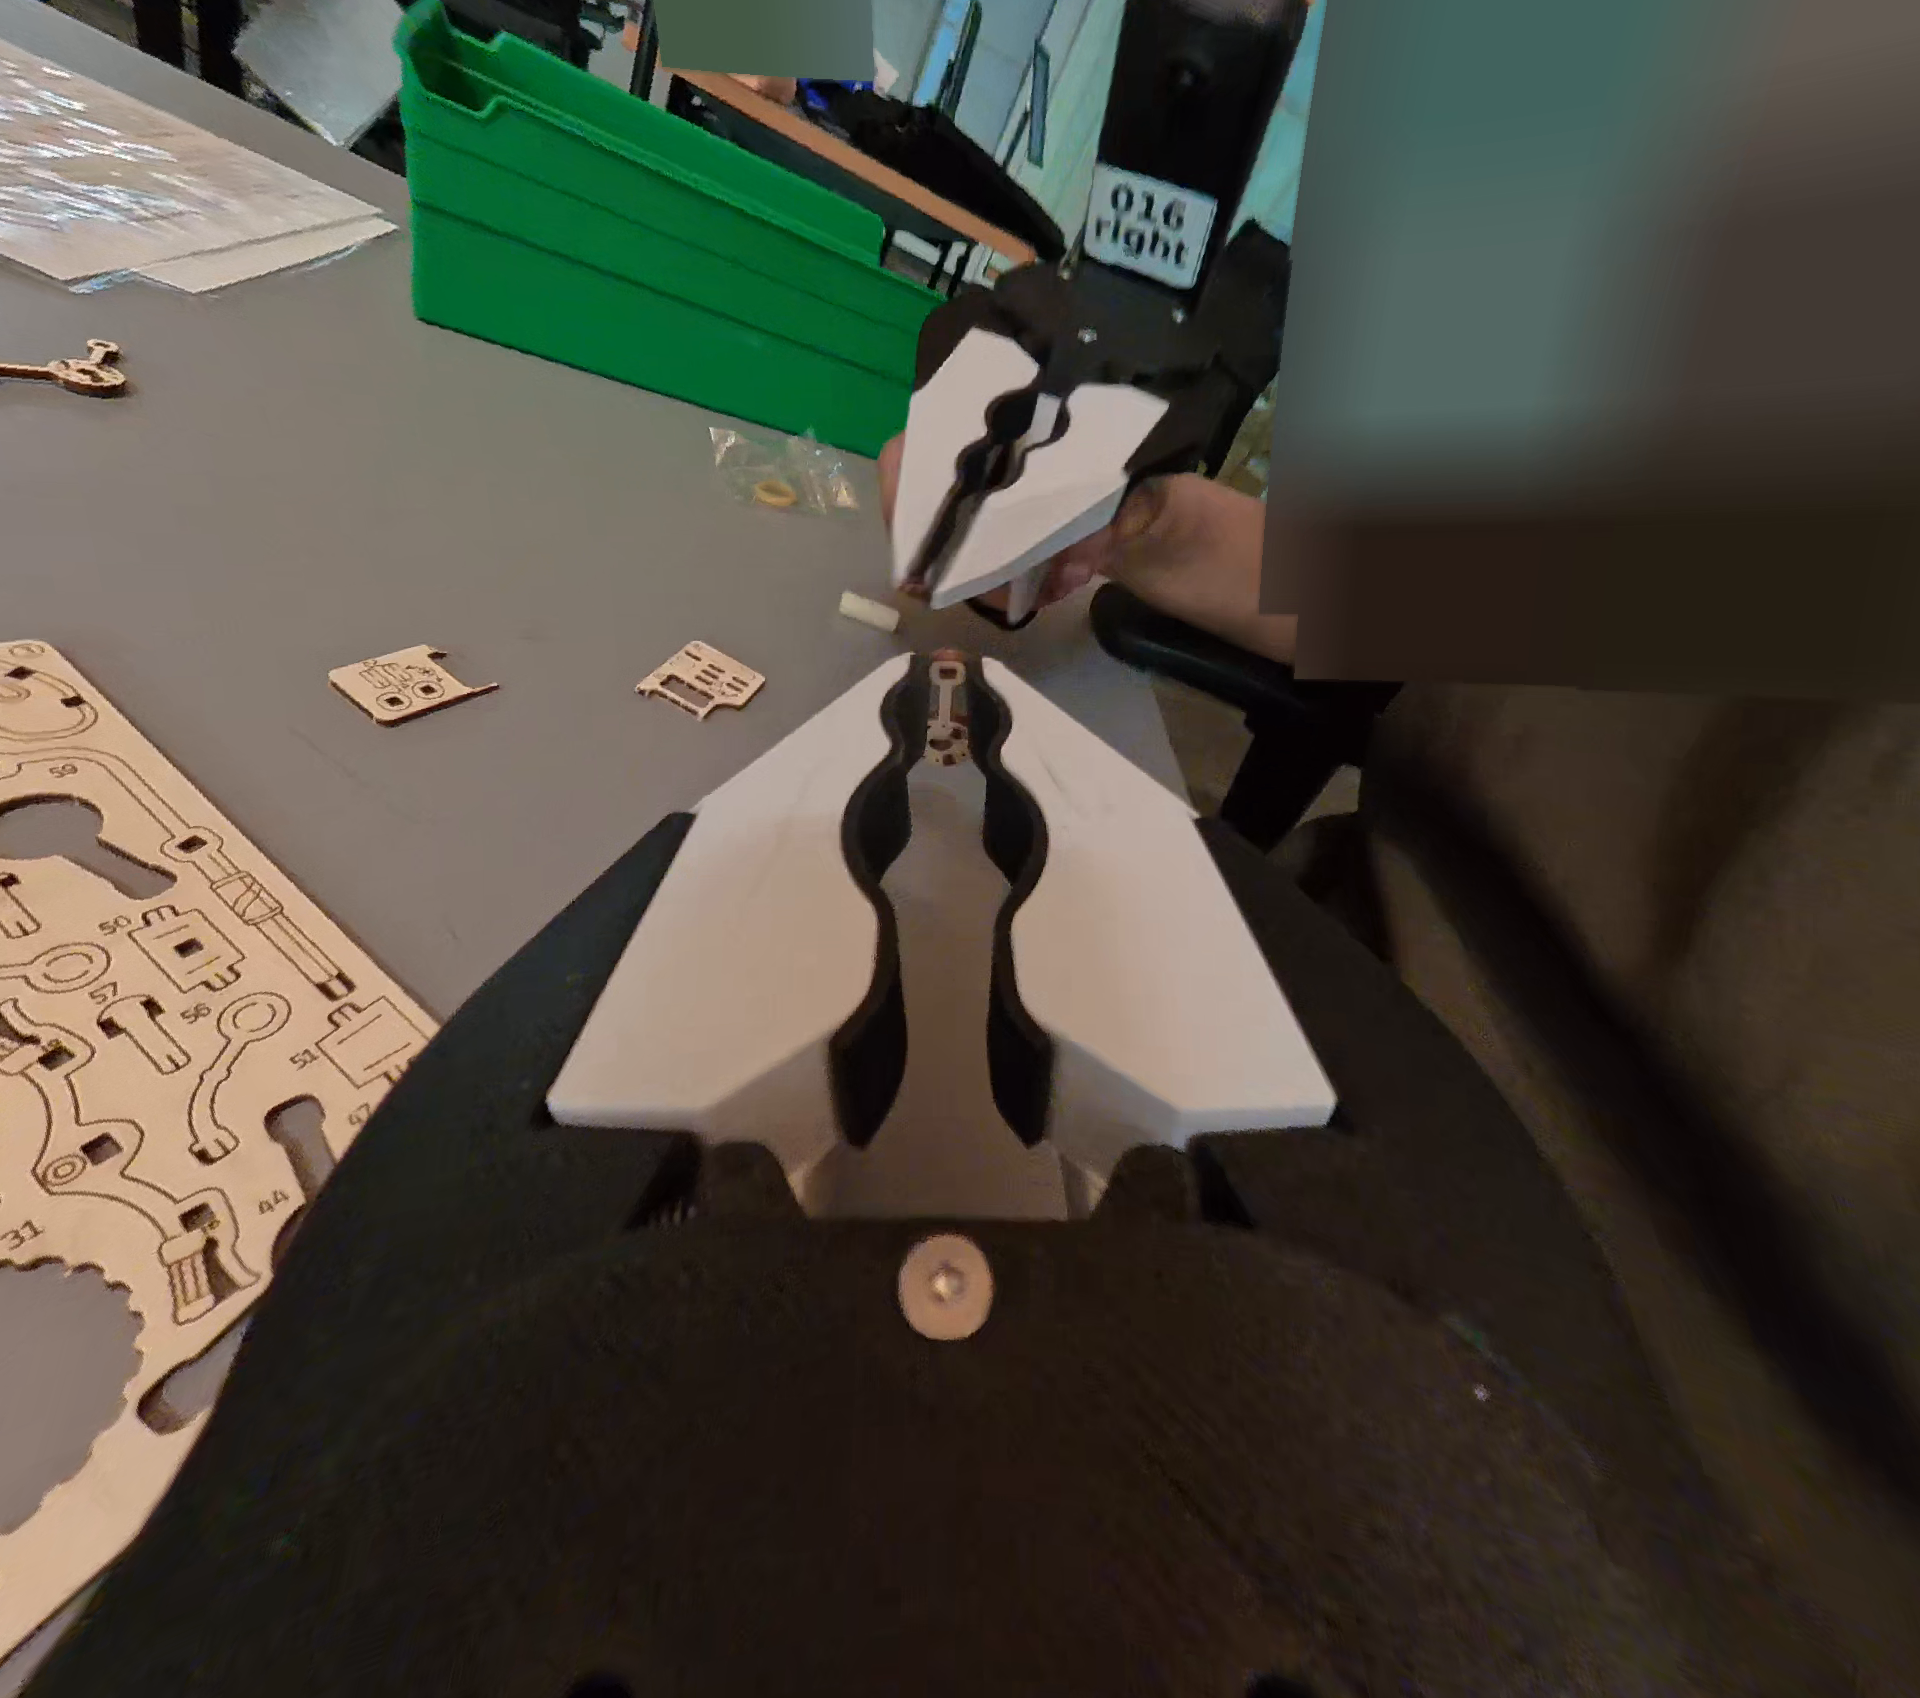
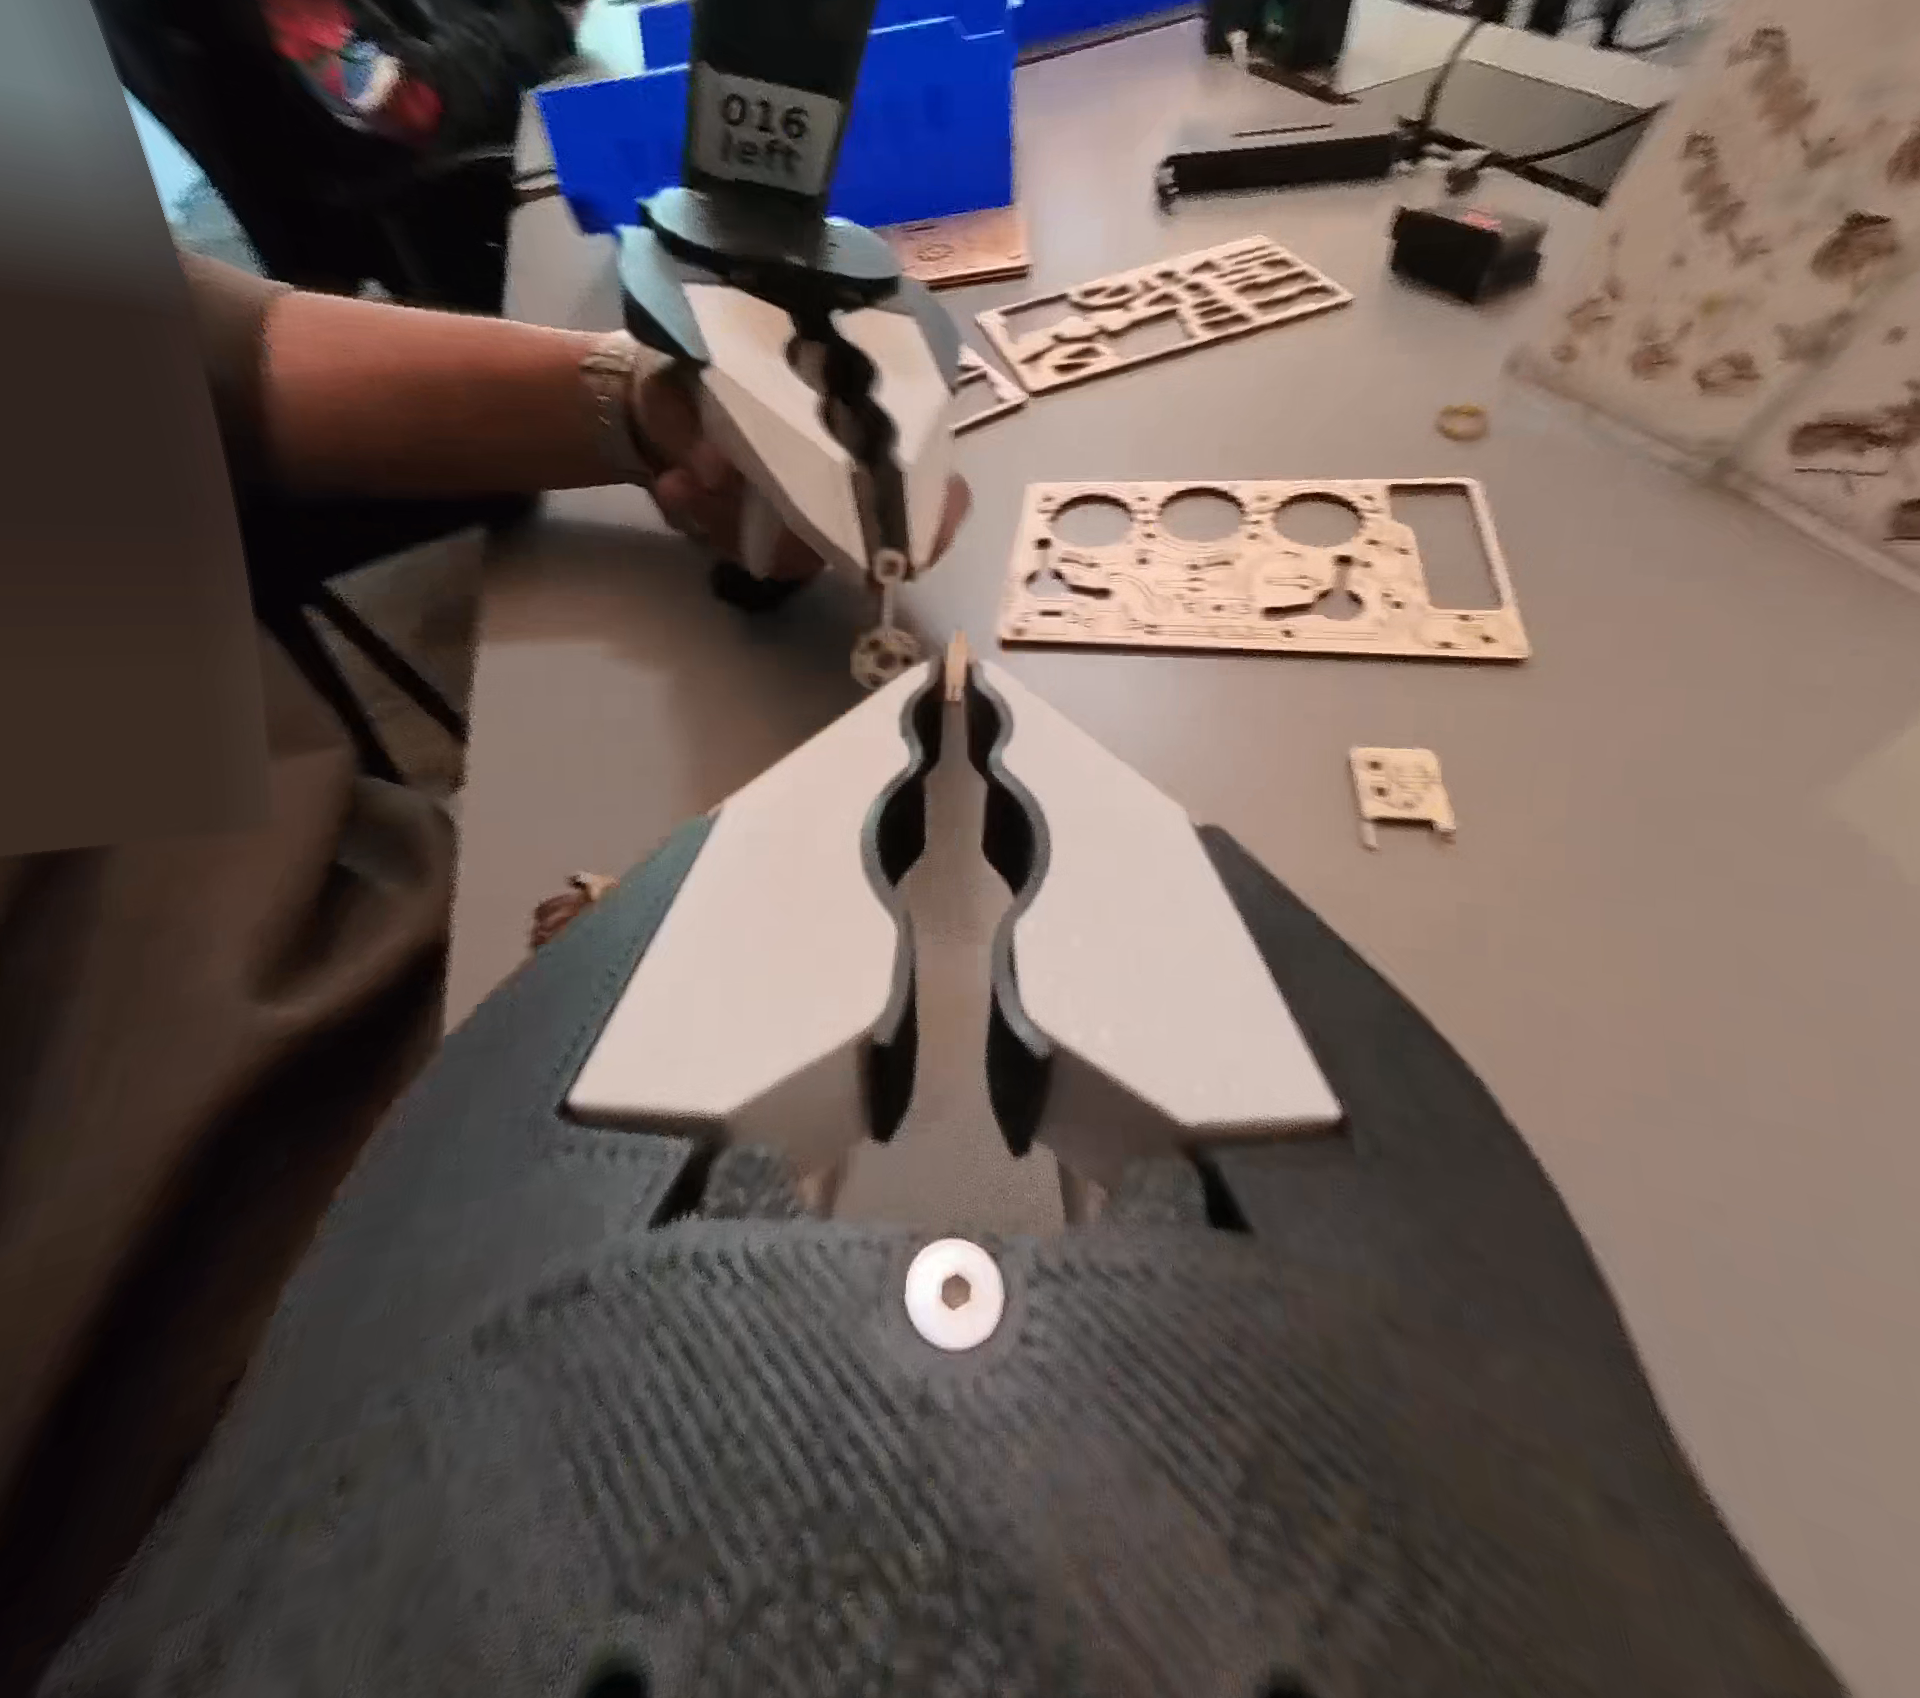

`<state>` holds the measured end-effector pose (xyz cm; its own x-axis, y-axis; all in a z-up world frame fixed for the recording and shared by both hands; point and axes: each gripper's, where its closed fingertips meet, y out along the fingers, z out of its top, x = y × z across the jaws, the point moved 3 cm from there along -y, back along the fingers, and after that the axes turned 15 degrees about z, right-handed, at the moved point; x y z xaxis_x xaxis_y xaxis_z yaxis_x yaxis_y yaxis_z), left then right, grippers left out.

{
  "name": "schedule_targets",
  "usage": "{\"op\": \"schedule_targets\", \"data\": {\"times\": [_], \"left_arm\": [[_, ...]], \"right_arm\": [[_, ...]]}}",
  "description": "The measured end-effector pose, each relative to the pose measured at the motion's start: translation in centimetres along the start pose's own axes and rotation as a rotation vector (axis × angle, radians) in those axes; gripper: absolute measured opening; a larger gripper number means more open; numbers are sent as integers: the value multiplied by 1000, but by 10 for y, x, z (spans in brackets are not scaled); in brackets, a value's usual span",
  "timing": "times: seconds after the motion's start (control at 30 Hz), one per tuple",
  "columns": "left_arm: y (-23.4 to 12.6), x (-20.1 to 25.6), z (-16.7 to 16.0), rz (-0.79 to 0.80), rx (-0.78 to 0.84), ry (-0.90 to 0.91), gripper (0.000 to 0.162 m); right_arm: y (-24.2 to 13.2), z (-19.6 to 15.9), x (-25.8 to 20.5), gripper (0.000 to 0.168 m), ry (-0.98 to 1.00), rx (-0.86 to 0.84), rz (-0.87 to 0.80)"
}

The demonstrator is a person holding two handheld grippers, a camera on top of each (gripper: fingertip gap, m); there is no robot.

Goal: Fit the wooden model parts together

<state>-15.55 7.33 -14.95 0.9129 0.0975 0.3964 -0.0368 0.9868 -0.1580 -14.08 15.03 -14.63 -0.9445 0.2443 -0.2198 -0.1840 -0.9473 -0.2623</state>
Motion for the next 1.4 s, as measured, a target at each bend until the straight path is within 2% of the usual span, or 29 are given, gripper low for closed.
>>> {"op": "schedule_targets", "data": {"times": [0.27, 0.43, 1.4], "left_arm": [[8, 12, -15, 30, -79, 226, 4], [10, 16, -22, 26, -125, 290, 5], [11, 20, -35, 8, -219, 341, 4]], "right_arm": [[14, -11, -18, 3, -8, -101, 105], [14, -10, -22, 3, -15, -112, 123], [19, -26, -29, 3, -105, -257, 121]]}}
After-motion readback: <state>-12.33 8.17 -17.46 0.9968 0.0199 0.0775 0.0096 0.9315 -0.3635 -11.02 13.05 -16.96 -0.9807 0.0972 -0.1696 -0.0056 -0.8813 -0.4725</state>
